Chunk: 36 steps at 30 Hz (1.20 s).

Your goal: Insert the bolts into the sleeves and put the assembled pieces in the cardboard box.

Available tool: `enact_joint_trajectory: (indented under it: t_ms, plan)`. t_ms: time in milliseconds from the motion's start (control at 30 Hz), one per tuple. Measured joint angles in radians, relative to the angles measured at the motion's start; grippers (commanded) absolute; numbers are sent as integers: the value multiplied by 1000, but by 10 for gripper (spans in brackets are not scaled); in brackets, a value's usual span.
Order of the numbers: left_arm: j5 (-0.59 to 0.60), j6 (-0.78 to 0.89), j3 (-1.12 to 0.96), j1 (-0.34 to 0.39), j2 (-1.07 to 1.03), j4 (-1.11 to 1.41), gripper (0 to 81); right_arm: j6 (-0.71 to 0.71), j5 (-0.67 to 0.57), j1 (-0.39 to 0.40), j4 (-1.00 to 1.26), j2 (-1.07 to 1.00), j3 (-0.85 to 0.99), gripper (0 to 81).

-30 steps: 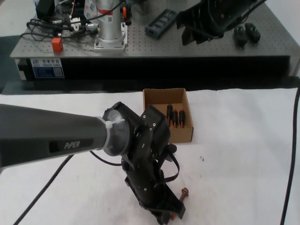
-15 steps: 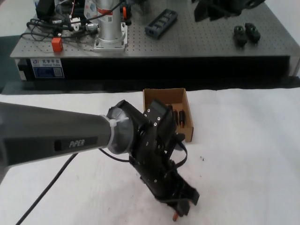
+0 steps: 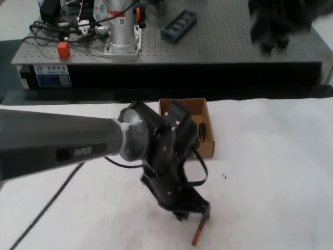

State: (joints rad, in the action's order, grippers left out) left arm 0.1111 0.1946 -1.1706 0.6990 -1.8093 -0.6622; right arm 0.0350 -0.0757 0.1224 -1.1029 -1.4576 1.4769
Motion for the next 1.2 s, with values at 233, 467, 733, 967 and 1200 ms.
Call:
enact_joint_trajectory:
  t_ms: [233,467,733,967,1200]
  plan:
    - [-47,26,229,-158,314,6,6,218,2,103,105,37,-303,321]
    - [-23,26,344,-172,546,-21,6,461,12,262,247,-3,-444,321]
    - [-12,26,390,-172,710,-136,6,669,44,352,297,-137,-450,321]
    - [-9,26,411,-172,874,-177,6,748,51,420,337,-249,-450,321]
    - [24,26,411,-172,963,-246,6,769,126,430,344,-308,-450,321]
